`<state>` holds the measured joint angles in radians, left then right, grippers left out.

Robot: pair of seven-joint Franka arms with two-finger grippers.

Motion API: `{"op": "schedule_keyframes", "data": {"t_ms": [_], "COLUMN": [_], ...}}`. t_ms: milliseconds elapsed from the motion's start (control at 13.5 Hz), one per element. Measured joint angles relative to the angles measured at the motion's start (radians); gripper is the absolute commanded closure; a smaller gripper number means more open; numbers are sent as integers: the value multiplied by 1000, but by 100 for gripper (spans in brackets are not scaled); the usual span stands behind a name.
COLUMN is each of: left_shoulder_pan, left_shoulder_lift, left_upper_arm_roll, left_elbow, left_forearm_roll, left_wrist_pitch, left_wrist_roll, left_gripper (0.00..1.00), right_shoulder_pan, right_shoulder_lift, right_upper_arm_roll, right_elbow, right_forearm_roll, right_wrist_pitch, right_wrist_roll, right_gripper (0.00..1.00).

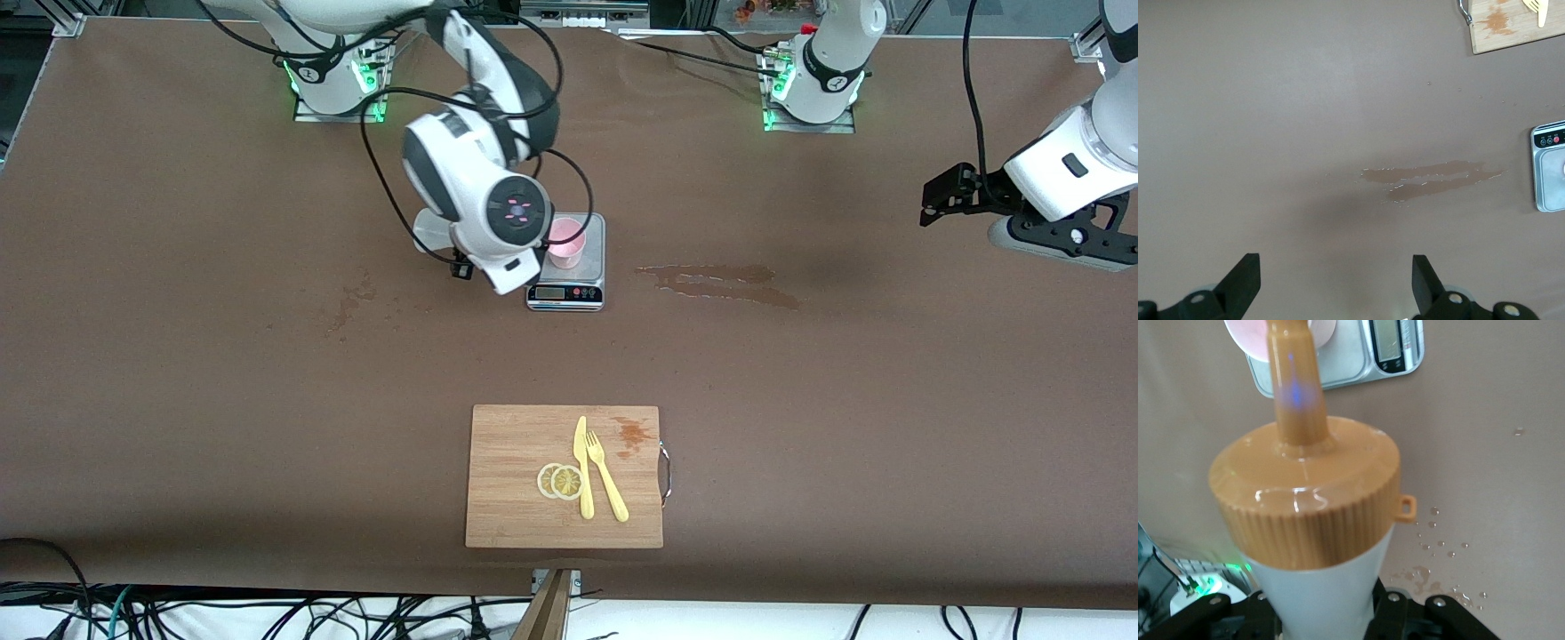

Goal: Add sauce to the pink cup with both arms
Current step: 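Carry the bottle back with the right gripper and set it down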

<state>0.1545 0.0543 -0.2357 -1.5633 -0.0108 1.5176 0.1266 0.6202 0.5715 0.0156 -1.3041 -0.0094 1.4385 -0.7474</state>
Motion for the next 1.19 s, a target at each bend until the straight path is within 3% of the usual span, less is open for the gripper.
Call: {"op": "schedule_keyframes", "data": {"t_ms": [667, 1185], "left_shoulder_pan": [0, 0], "left_shoulder_lift": [0, 0], "left_upper_arm_roll": [0, -1], "left_elbow": [0, 0], "left_forearm_roll": [0, 0], "left_wrist_pitch": [-6, -6], "left_wrist_roll": [0, 1], "left_gripper": [0, 0], "right_shoulder_pan": [-380, -611], "right_shoulder_lift": [-283, -305], "right_upper_arm_roll": [-8, -8], "right_elbow": [-325, -562], "right_forearm_roll": [328, 548], "right_wrist_pitch": [218, 342], "right_wrist_roll": [-418, -916], "right_gripper": [61, 61]}}
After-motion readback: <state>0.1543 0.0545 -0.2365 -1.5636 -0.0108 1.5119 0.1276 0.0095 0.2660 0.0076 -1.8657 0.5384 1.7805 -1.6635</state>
